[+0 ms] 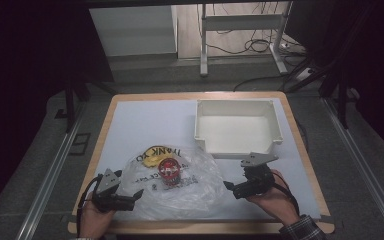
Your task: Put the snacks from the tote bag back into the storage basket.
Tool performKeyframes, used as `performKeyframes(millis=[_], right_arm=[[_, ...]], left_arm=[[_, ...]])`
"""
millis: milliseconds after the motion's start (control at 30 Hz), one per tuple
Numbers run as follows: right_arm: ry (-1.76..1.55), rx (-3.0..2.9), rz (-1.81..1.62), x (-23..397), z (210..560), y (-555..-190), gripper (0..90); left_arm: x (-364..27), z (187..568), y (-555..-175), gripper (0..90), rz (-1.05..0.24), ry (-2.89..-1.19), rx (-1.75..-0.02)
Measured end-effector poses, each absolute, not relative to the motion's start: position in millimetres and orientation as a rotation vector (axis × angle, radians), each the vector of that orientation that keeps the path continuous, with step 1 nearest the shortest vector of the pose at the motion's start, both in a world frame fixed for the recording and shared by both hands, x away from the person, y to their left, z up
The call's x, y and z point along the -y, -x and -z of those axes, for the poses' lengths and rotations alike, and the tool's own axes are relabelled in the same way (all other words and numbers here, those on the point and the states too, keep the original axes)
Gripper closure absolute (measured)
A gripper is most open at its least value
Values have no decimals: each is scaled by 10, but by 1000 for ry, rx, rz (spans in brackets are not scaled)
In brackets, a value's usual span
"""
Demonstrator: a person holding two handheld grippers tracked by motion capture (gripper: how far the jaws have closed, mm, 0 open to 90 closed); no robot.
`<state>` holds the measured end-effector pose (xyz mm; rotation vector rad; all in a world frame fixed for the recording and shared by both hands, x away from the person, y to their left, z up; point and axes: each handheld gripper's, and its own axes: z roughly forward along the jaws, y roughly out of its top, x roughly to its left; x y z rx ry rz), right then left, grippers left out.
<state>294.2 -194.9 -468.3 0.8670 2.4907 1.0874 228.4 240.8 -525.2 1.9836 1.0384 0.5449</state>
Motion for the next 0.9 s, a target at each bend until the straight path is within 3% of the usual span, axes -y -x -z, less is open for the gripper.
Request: performKeyframes(millis=[900], right_arm=[[-782,-2544,-1076,1632,4708,-3010,64]], left_arm=[[-2404,5244,-2278,0,-560,-1989,-1026]])
